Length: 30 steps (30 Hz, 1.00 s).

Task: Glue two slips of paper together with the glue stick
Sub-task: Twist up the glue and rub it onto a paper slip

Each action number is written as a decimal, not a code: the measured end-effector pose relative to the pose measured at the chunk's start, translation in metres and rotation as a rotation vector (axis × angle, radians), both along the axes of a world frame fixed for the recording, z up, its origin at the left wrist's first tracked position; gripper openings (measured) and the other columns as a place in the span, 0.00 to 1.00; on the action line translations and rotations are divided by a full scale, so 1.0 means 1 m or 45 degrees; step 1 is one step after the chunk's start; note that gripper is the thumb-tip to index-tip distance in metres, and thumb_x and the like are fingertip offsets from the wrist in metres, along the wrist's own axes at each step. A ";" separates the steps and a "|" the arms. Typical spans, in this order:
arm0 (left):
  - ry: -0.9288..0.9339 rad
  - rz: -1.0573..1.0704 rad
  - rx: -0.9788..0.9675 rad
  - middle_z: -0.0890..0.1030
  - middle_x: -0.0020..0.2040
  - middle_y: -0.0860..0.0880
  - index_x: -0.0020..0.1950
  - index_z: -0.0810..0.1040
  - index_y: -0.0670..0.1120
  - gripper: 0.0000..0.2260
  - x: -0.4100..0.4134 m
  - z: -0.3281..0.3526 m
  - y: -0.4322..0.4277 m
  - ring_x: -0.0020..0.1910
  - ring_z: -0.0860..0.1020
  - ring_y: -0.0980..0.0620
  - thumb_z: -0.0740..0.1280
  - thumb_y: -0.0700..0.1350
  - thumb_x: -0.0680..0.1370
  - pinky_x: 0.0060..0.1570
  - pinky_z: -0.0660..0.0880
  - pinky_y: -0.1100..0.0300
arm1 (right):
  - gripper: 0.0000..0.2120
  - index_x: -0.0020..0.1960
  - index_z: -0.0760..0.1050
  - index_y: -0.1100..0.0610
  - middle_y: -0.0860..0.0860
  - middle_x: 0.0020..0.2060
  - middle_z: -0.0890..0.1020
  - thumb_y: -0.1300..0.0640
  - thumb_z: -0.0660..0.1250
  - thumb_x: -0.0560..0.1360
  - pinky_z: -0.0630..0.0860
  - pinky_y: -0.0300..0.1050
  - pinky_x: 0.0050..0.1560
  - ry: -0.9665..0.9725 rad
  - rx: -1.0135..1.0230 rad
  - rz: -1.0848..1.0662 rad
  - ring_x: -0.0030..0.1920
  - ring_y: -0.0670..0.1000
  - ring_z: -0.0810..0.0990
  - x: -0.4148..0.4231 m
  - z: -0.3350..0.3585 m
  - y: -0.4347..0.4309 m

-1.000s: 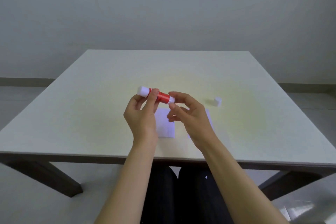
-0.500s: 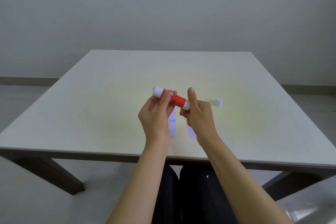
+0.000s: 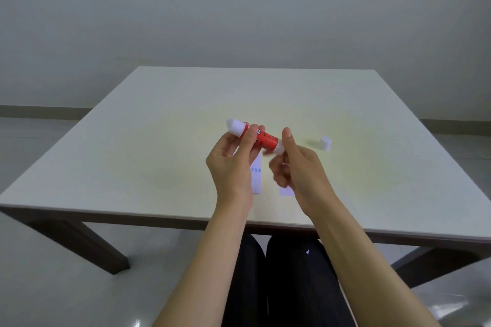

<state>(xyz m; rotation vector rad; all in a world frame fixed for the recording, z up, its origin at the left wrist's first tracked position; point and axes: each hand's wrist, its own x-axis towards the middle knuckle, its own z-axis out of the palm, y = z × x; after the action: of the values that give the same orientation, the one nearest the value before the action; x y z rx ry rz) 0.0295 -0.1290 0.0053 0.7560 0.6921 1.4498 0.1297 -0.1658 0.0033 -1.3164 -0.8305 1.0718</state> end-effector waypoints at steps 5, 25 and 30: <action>-0.011 -0.030 0.036 0.86 0.40 0.49 0.43 0.83 0.42 0.01 -0.002 0.000 0.005 0.47 0.85 0.48 0.72 0.39 0.73 0.45 0.80 0.61 | 0.07 0.50 0.76 0.58 0.49 0.32 0.78 0.57 0.61 0.79 0.71 0.42 0.34 0.124 0.294 0.116 0.28 0.49 0.73 0.003 -0.002 -0.003; 0.038 -0.128 0.101 0.86 0.44 0.49 0.44 0.84 0.46 0.04 -0.005 -0.007 0.009 0.52 0.84 0.46 0.72 0.39 0.72 0.48 0.80 0.61 | 0.20 0.35 0.80 0.52 0.50 0.25 0.72 0.39 0.61 0.75 0.58 0.36 0.24 0.114 -0.086 0.127 0.23 0.48 0.63 0.014 -0.008 0.002; 0.068 -0.138 0.043 0.86 0.43 0.49 0.46 0.83 0.43 0.04 -0.008 -0.014 0.008 0.50 0.84 0.48 0.71 0.38 0.72 0.46 0.80 0.62 | 0.16 0.41 0.74 0.56 0.49 0.24 0.72 0.45 0.61 0.77 0.61 0.35 0.23 0.165 -0.108 0.171 0.22 0.47 0.65 0.013 -0.013 0.003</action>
<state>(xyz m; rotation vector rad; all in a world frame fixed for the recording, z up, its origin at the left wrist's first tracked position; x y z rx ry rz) 0.0217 -0.1209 -0.0085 0.8486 0.6590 1.3491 0.1422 -0.1627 -0.0099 -1.2601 -0.7920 1.2968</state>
